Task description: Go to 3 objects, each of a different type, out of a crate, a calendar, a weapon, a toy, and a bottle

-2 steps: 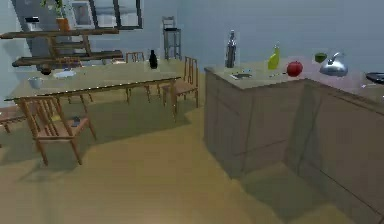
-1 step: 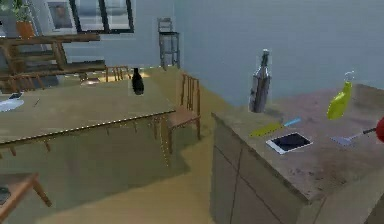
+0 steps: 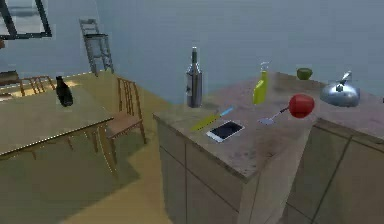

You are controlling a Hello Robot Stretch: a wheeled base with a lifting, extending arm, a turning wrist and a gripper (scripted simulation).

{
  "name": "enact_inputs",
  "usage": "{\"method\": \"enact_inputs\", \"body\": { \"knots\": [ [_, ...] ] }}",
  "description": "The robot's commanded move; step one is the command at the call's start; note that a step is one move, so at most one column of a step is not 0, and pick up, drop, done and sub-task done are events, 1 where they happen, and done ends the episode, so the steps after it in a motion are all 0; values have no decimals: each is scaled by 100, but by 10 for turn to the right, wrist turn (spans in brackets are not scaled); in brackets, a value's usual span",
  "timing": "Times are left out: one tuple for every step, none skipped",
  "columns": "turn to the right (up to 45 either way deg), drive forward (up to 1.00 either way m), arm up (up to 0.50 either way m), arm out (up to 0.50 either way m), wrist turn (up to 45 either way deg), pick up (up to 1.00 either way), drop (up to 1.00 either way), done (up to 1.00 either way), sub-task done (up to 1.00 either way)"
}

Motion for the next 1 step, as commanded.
{"method": "enact_inputs", "body": {
  "knots": [
    [0,0,0,0,0,0,0,100,0]
  ]
}}
